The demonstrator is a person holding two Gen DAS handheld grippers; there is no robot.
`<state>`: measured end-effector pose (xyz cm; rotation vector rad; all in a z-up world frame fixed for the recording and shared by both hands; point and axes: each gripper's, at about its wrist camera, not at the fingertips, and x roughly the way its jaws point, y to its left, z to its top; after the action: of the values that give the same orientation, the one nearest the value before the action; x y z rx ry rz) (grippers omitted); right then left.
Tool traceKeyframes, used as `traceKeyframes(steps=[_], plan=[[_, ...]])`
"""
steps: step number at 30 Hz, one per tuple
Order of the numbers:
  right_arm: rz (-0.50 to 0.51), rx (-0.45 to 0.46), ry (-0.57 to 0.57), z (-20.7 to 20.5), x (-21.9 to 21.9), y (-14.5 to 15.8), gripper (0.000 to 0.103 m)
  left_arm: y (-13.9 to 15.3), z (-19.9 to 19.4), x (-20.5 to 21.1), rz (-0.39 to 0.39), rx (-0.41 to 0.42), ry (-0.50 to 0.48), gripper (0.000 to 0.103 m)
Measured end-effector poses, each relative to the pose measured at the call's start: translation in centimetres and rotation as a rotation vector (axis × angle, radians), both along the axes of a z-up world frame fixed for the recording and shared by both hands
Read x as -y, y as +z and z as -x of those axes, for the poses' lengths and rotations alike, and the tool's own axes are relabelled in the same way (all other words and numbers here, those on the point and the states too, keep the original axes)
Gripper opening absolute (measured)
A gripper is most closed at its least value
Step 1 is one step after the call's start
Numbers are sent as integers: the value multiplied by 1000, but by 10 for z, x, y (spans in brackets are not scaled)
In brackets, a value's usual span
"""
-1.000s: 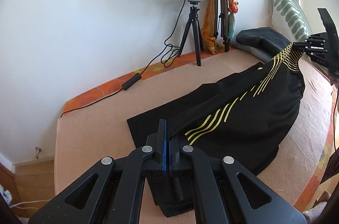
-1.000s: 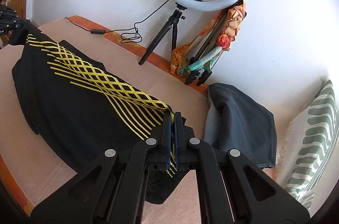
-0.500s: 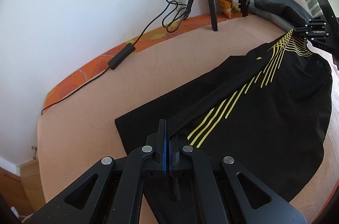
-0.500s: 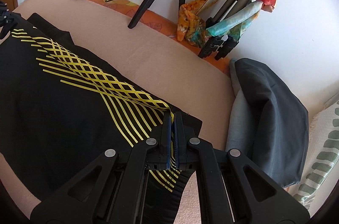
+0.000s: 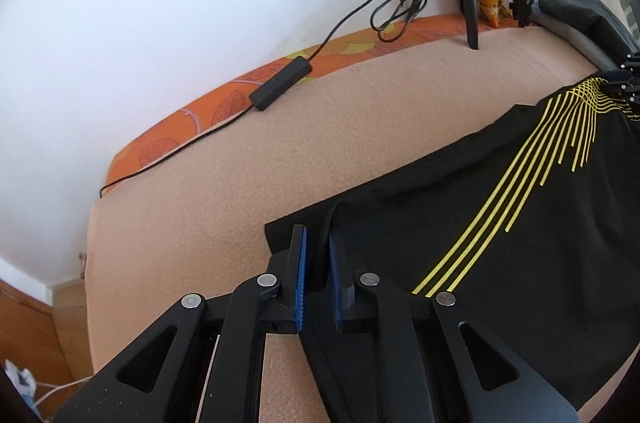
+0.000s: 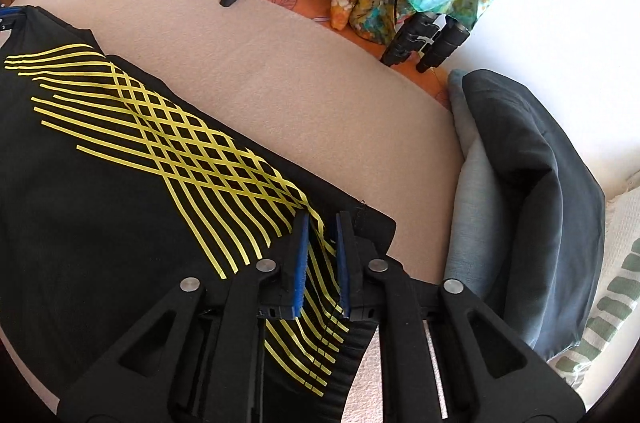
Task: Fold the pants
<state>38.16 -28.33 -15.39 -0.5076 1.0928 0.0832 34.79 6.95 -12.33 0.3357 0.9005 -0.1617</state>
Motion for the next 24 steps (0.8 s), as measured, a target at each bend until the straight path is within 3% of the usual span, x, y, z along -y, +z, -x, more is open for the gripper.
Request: traceKeyframes(steps=[1, 2, 4, 11, 16, 19, 24], plan=[[9, 11, -6, 1, 0, 1, 35, 1, 0, -2, 1, 6, 14, 10], [23, 27, -21, 1, 1, 3, 55, 3, 1, -5, 3, 10, 25, 10], [17, 51, -50, 4, 4, 10, 68, 6, 6, -11, 3, 22, 37, 10], [-75, 145, -148, 42, 7, 43, 70, 30, 34, -27, 50, 58, 73, 12], [-216, 188, -216, 92, 17, 66, 71, 52, 71, -11, 127, 94, 31, 18], [-349, 181, -308, 121, 26, 70, 85, 61, 97, 7, 180, 98, -18, 25], [-490, 121, -397, 156, 34, 62, 85, 64, 139, 47, 247, 70, -123, 25]])
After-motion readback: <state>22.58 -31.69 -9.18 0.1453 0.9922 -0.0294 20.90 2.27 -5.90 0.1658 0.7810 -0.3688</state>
